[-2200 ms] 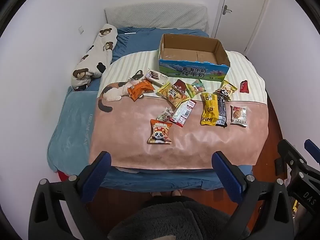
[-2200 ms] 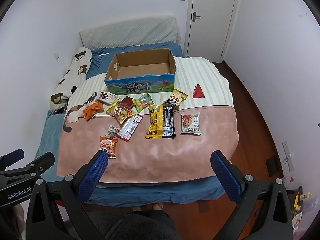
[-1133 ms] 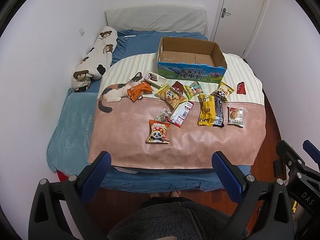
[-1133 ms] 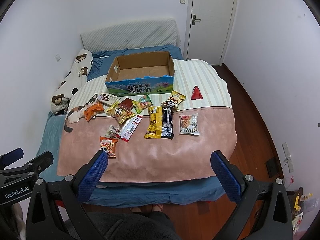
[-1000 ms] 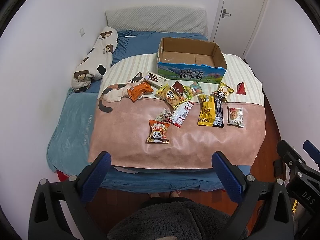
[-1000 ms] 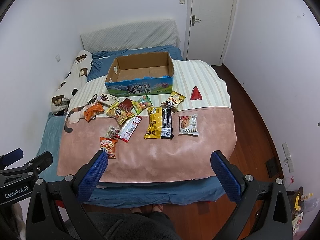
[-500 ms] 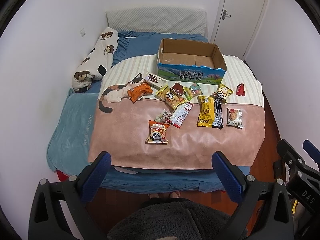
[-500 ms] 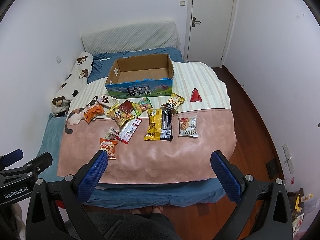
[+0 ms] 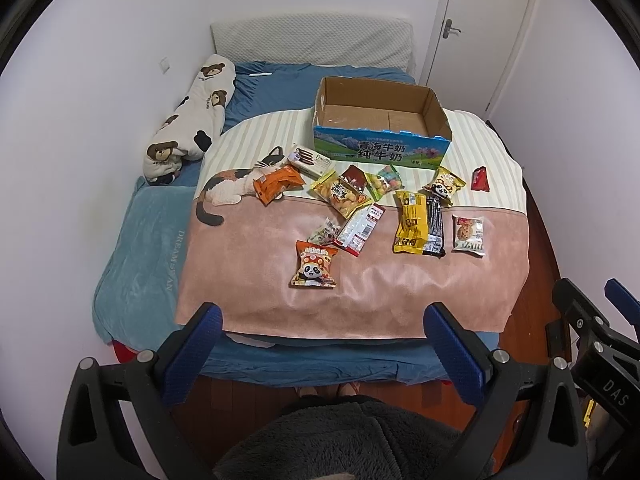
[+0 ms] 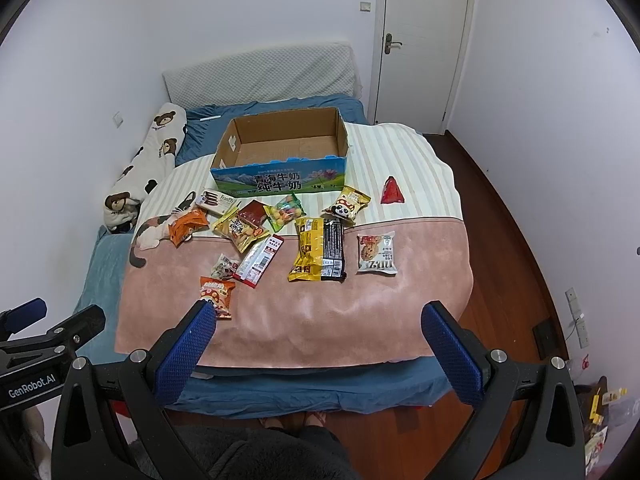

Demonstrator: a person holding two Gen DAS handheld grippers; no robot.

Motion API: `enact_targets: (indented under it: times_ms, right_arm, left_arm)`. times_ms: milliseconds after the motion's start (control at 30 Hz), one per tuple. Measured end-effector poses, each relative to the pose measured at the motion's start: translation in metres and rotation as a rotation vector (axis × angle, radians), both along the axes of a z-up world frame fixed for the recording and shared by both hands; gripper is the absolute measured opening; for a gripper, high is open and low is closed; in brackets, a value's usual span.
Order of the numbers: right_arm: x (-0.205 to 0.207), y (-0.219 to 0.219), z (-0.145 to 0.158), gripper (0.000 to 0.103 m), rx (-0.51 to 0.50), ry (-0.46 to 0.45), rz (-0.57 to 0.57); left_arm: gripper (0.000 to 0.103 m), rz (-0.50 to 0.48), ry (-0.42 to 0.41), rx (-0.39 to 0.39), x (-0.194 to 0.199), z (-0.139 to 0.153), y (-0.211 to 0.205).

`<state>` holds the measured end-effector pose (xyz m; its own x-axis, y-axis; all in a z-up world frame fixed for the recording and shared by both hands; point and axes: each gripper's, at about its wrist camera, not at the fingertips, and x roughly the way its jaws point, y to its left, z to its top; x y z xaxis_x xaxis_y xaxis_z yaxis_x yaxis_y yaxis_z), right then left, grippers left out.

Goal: Organize snacks

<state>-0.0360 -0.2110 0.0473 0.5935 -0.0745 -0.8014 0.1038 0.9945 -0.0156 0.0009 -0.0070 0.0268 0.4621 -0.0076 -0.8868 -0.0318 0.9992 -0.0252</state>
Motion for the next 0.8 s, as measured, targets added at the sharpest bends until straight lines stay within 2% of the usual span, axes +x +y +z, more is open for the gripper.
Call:
enact_targets:
  times_ms: [800]
  right_arm:
    - [0.0076, -0.0025, -0.0013, 0.103, 0.01, 0.0, 0.004]
  left_arm:
    - [0.103, 0.0, -0.004, -0.001, -0.0054, 0.0056, -0.0062]
